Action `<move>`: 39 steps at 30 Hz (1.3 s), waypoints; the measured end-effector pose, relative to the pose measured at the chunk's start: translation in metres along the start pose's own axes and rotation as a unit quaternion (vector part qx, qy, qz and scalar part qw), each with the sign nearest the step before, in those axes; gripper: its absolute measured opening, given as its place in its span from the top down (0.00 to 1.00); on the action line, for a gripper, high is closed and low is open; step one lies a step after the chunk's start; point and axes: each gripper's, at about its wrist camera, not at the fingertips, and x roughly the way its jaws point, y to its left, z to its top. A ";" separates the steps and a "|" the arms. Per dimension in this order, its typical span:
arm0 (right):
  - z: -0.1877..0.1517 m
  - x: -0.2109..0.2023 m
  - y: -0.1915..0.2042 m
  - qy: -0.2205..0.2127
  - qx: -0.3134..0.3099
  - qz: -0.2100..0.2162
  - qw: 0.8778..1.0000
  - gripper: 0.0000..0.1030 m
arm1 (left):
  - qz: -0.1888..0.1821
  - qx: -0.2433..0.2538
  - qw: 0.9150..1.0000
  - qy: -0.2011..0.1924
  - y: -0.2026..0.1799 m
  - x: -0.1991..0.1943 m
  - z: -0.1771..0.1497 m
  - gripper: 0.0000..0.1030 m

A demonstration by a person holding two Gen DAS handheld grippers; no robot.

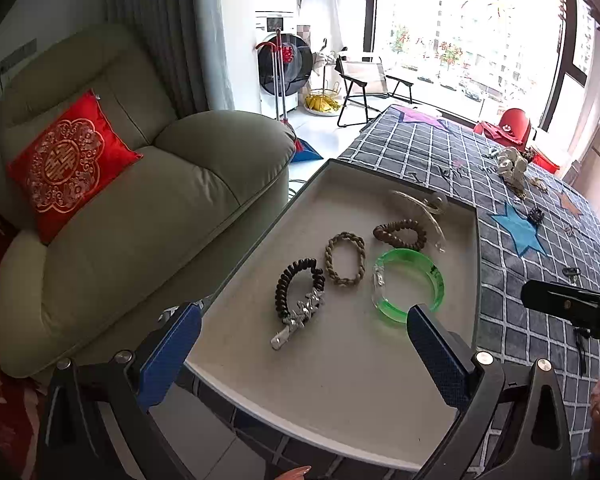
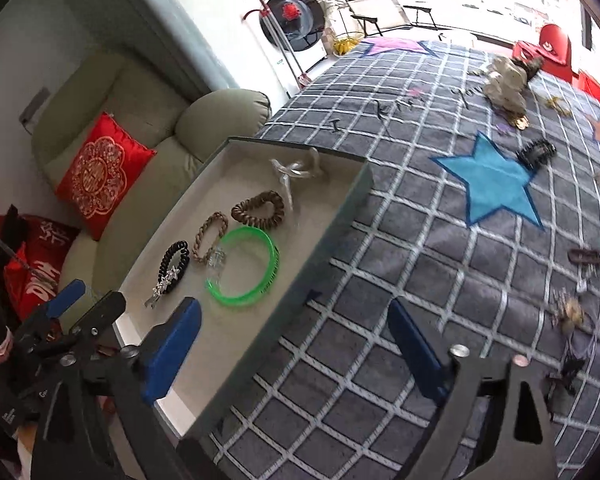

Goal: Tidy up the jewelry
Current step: 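Move both open tools from the tray back over the bedspread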

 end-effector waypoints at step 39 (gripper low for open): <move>-0.091 -0.124 -0.179 -0.080 0.173 -0.083 0.978 0.00 | -0.091 0.135 0.987 0.011 -0.159 -0.041 -0.014 0.00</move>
